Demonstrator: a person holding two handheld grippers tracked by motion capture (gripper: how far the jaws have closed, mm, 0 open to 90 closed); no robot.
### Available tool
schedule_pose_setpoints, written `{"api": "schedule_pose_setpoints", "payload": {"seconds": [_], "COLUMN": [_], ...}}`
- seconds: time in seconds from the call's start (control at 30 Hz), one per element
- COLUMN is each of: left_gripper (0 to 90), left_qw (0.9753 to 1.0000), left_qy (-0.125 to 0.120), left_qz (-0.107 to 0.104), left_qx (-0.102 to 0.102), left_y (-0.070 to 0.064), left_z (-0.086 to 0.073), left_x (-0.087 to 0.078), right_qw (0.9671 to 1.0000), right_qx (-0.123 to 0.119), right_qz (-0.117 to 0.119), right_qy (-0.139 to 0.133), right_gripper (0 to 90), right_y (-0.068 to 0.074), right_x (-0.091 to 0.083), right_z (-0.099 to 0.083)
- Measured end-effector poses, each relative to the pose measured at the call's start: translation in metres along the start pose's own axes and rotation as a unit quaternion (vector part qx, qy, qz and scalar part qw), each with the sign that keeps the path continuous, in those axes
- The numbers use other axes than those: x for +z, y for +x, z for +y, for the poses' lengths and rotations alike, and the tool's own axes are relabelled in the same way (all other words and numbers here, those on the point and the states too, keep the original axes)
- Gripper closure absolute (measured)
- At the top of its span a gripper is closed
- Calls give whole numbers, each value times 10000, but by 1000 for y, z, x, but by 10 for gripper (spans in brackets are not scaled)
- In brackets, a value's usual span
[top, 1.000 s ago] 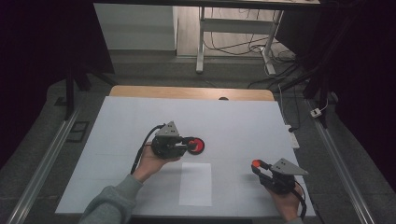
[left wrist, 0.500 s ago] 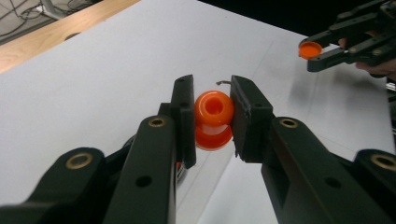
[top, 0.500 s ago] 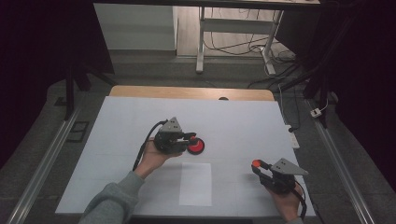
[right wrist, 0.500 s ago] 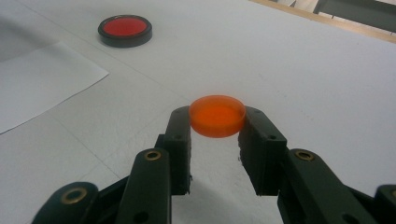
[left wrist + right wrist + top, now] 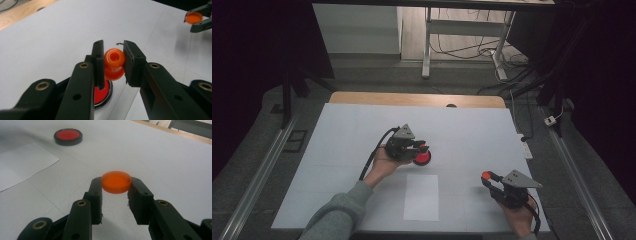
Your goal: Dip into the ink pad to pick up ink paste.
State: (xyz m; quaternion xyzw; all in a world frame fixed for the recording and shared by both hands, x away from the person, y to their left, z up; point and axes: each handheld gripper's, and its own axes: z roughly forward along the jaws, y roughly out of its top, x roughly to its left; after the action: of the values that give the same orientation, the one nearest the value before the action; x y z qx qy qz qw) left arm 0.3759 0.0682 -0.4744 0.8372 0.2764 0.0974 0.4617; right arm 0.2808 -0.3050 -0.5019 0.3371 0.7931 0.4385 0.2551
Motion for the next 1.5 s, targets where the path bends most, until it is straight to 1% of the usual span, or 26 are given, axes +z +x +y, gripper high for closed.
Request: {"api": "schedule_pose_setpoints", "payload": {"seconds": [0.4,0.7,0.93,1.0,1.23,1.33,1.5], "left_gripper": [719,719,719,719,719,719,718], "left_qw": [9998,9996,9995,9995,9992,9990,9986], "left_qy": [155,215,235,262,330,399,473], "left_qz": [77,108,157,159,153,167,164], "left_qx": [-109,-129,-121,-106,-152,-137,-191], "left_y": [12,16,18,18,22,23,26], "left_z": [-9,-13,-15,-16,-19,-21,-26], "left_x": [10,16,21,24,28,31,36], "right_qw": [10000,10000,10000,10000,10000,10000,10000], "right_qx": [38,81,45,47,55,65,57], "right_qz": [0,-6,10,6,7,-8,7], "right_qy": [29,33,42,46,30,49,36], "right_gripper": [640,640,640,640,640,640,640], "right_y": [-1,-2,0,0,0,-1,0], "right_x": [1,1,1,2,2,2,1], "right_z": [-1,-2,-2,-1,-2,-2,-2]}}
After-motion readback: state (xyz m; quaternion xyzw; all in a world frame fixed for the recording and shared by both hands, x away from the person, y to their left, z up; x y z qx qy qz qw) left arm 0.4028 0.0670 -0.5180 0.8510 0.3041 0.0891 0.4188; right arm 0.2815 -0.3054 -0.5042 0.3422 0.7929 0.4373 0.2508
